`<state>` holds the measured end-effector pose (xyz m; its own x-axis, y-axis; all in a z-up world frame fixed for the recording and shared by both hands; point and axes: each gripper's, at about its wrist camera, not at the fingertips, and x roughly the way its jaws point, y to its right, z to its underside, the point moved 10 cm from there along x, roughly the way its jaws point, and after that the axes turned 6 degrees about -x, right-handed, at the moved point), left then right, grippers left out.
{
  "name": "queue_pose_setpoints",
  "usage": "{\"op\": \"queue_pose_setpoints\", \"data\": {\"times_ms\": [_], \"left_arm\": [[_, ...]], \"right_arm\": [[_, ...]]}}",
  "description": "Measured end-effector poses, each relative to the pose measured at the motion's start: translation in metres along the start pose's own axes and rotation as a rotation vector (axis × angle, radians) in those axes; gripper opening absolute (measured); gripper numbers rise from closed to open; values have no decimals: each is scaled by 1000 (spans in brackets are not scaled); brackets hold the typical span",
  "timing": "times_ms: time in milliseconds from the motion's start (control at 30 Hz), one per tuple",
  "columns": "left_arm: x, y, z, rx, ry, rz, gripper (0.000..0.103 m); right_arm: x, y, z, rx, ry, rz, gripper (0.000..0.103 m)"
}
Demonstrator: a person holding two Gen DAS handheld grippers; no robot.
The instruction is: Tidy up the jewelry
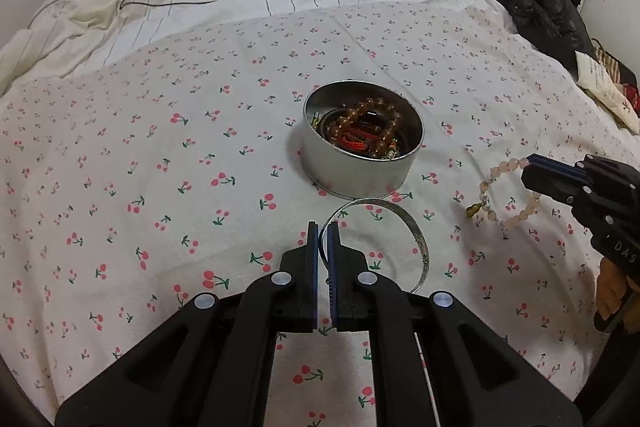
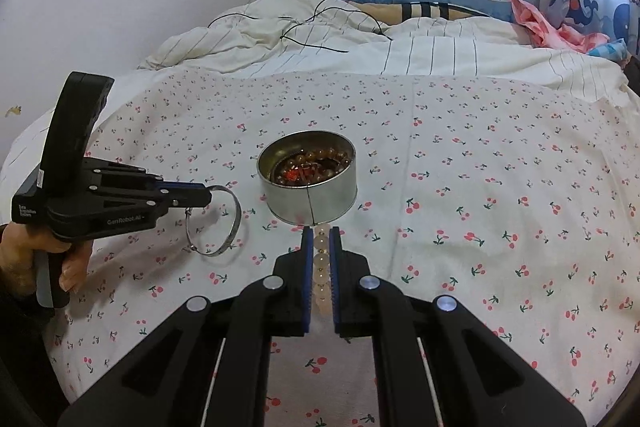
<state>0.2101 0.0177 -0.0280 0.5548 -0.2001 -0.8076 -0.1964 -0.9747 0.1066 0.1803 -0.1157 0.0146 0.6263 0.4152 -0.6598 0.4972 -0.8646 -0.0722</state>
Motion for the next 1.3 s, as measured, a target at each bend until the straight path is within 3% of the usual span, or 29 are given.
{"op": "queue_pose_setpoints", "data": {"times_ms": [1300], "left_arm": [[-23,8,-18,118,129,-133,4]], "right_arm": [[-19,-18,-25,-3,92,-131,8]]}}
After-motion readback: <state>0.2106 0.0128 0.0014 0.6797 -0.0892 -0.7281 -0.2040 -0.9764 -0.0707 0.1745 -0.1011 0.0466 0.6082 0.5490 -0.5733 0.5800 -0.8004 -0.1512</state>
